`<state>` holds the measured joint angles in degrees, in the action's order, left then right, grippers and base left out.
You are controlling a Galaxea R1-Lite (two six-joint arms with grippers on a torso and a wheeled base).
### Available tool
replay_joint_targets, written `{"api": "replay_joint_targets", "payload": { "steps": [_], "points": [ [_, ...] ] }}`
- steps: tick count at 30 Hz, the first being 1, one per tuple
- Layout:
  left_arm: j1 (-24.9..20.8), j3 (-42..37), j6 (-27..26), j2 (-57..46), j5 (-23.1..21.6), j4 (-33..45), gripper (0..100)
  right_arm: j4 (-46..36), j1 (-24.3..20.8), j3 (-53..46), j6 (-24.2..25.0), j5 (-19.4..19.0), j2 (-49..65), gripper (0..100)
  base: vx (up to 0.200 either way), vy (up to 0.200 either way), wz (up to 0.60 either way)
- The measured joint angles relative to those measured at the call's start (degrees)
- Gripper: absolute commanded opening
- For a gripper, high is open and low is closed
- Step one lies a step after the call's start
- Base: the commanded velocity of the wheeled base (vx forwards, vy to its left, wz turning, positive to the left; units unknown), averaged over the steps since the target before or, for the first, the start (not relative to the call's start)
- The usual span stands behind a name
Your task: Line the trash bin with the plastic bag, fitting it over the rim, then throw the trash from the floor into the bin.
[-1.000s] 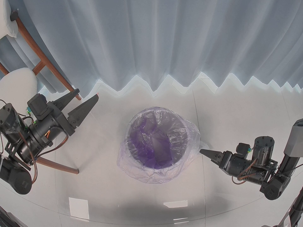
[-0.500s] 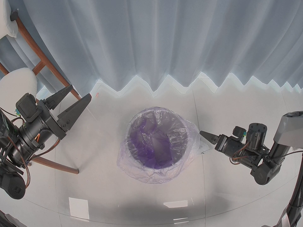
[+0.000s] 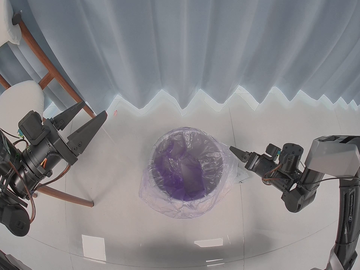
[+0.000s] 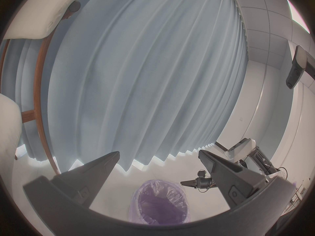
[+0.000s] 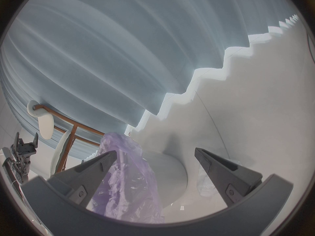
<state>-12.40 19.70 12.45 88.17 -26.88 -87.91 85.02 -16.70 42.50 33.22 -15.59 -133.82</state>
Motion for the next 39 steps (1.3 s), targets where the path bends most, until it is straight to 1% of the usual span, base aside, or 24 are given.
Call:
{"api": "replay_joint_targets", "payload": {
  "steps": [5, 6, 12, 14, 17, 19, 22, 29, 38, 39],
  "points": [
    [0.0, 0.0, 0.0, 0.5, 0.0, 0.0, 100, 0.3, -0.6, 1.4, 0.0, -1.0, -2.0, 100, 0.000, 0.000, 0.00],
    [0.0, 0.0, 0.0, 0.7, 0.0, -0.1, 100, 0.3, -0.6, 1.6, 0.0, -1.1, -2.2, 0, 0.000, 0.000, 0.00],
    [0.1, -0.2, -1.5, 1.7, 0.1, -0.3, 100, 0.1, -0.7, 2.9, 0.3, -1.1, -3.3, 0, 0.000, 0.000, 0.00],
    [0.0, -0.3, -1.9, 2.0, 0.1, -0.2, 100, 0.0, -0.7, 3.2, 1.1, -1.2, -3.5, 0, 0.000, 0.000, 0.00],
    [0.0, -0.4, -2.1, 2.3, 0.1, -0.3, 100, -0.2, -0.7, 3.7, 3.9, -1.3, -3.7, 0, 0.000, 0.000, 0.00],
    [0.0, -0.5, -2.1, 2.4, 0.1, -0.3, 100, -0.8, -0.6, 4.2, 7.6, -1.3, -3.9, 0, 0.000, 0.000, 0.00],
    [0.0, -0.8, -2.5, 2.6, 0.1, -0.4, 100, -4.1, -0.5, 5.8, 11.0, -1.3, -4.5, 0, 0.000, 0.000, 0.00],
    [0.0, -1.0, -3.0, 3.0, 0.1, -0.4, 100, -10.6, 0.0, 10.5, 11.3, -0.8, -7.5, 0, 0.000, 0.000, 0.00],
    [-0.3, -0.7, -3.1, 3.2, 0.1, -0.4, 100, -11.4, -0.1, 13.4, 10.8, 0.0, -10.7, 0, 0.000, 0.000, 0.00],
    [-0.4, -0.6, -3.1, 3.2, 0.1, -0.4, 100, -11.4, -0.2, 13.4, 10.8, 0.0, -10.8, 100, 0.000, 0.000, 0.00]
  ]
}}
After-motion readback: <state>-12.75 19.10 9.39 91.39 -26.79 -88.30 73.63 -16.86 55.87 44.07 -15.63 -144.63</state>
